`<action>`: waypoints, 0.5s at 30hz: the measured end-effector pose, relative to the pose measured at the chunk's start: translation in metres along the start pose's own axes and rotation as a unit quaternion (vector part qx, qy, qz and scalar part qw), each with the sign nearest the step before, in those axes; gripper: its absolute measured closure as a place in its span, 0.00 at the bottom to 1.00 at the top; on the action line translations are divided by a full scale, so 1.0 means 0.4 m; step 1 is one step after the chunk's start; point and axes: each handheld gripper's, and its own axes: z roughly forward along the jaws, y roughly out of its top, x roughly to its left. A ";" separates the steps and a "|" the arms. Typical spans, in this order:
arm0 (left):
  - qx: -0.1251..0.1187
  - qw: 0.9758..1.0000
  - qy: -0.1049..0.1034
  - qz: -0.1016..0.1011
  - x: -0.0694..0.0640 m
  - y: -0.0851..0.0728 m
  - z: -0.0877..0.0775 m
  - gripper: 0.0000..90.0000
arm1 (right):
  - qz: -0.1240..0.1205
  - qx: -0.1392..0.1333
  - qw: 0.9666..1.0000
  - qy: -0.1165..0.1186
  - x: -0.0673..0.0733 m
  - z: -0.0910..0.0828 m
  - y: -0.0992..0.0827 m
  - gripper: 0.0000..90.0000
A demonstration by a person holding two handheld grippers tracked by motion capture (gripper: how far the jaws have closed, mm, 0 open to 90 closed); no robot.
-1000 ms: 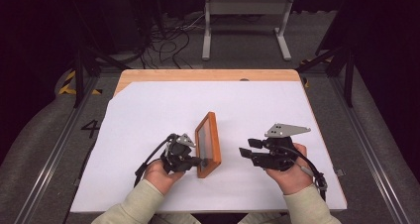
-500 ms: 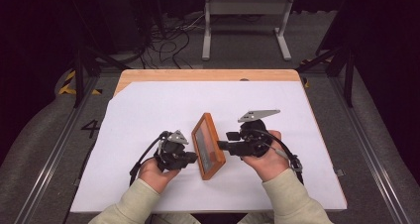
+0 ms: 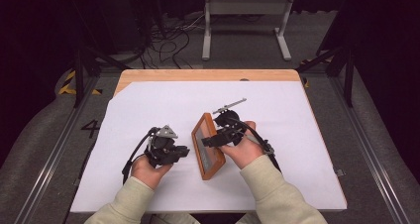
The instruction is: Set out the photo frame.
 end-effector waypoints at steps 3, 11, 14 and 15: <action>0.000 1.000 0.000 -0.003 0.000 -0.002 -0.001 0.88 | 0.007 0.019 1.000 -0.003 0.001 0.016 0.010 0.50; 0.000 1.000 0.003 0.001 0.002 -0.003 -0.001 0.89 | 0.023 0.057 0.998 -0.022 0.008 0.036 0.015 0.71; 0.000 1.000 0.004 0.001 0.002 -0.003 -0.001 0.89 | 0.027 0.059 0.998 -0.021 0.006 0.035 0.016 0.73; 0.000 1.000 0.004 0.000 0.003 -0.003 -0.001 0.89 | 0.026 0.059 0.998 -0.021 0.006 0.035 0.016 0.73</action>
